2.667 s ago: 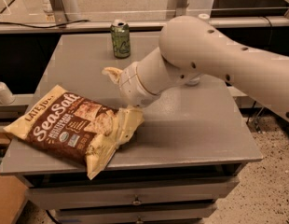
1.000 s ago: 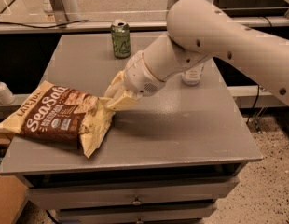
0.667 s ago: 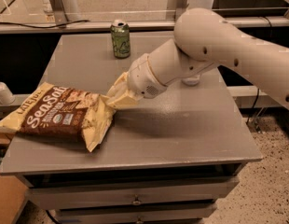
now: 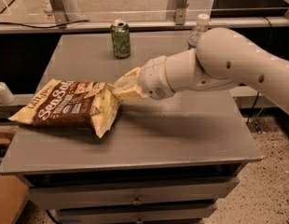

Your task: Pick brown chip bag

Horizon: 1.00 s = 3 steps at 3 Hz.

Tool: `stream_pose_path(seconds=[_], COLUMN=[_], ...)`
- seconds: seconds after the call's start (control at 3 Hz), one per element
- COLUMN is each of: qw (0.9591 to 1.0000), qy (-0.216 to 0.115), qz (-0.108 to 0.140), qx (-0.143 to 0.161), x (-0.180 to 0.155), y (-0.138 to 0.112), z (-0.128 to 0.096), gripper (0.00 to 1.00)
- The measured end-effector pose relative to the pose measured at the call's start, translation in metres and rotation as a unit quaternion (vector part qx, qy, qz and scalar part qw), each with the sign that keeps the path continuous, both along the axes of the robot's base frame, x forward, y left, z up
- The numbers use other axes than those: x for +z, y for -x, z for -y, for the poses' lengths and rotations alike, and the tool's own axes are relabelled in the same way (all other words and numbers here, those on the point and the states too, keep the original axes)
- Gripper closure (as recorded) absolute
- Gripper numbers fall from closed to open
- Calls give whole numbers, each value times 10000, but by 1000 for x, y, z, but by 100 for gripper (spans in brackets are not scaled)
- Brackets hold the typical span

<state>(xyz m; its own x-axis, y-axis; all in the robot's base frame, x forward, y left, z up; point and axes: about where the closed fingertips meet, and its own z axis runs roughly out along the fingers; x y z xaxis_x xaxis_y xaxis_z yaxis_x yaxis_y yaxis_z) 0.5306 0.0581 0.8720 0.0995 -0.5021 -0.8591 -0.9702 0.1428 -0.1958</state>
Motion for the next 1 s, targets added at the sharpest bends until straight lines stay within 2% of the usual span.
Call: stream_pose_path(seconds=[0.33,0.67,1.0], qw=[9976,9920,9811], qy=[-446,-841,-1361], qz=[281,512,745], qx=[-443,-795,-1161], x=[27,50,71], y=[-15,-27,-37], z=[18,34,54], gripper=[100,100,100])
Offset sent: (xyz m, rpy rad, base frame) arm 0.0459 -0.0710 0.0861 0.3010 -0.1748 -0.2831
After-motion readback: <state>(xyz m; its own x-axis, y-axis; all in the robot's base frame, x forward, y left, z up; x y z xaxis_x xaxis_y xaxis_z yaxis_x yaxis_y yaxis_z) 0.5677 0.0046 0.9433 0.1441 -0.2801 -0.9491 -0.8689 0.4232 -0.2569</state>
